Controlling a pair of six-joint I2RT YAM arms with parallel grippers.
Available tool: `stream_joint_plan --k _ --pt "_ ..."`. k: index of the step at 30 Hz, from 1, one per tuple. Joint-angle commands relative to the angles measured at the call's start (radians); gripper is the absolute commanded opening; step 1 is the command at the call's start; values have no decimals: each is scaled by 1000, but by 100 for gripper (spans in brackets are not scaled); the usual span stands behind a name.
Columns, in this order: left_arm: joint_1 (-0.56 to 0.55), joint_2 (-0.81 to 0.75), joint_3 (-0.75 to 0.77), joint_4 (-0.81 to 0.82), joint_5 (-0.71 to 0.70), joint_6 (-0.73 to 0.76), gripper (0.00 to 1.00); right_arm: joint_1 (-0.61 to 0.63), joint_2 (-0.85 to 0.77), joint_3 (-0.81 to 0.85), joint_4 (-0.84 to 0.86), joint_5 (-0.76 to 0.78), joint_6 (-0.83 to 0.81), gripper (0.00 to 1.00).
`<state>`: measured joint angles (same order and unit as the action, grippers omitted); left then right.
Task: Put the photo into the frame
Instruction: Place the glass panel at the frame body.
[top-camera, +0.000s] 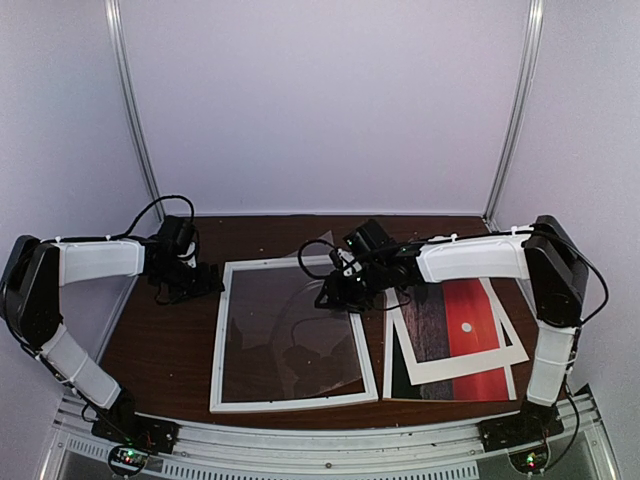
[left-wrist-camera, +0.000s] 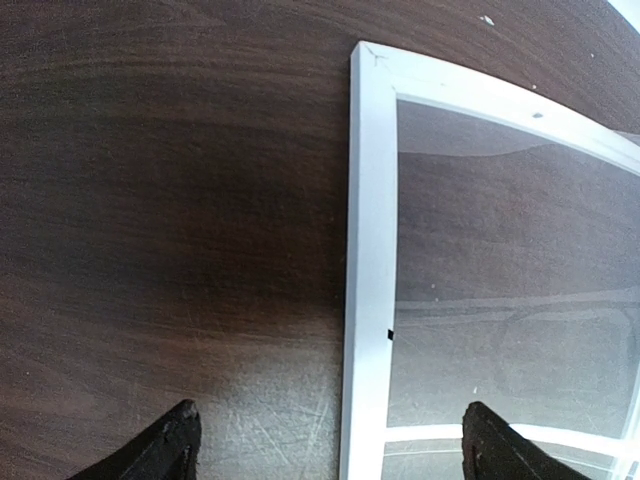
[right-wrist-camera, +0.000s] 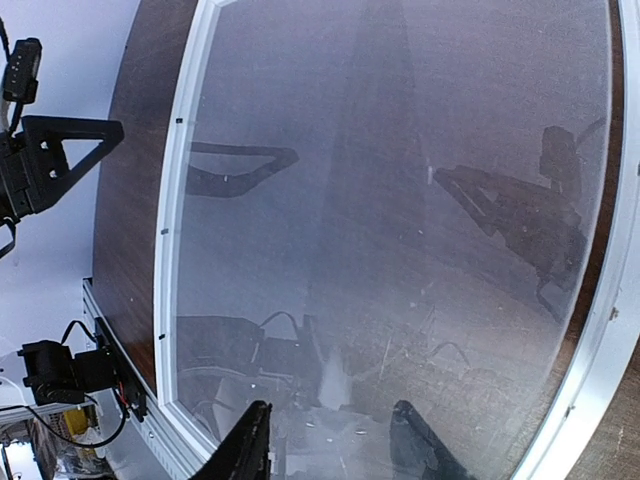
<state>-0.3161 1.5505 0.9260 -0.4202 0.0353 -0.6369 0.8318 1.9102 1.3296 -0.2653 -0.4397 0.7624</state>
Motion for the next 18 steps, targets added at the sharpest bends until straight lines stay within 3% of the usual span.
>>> stream_joint_plan --k 1,18 --pt "-6 11 19 15 8 16 91 4 26 44 -51 42 -19 42" --pt "-10 22 16 20 11 16 91 1 52 72 -170 97 -38 48"
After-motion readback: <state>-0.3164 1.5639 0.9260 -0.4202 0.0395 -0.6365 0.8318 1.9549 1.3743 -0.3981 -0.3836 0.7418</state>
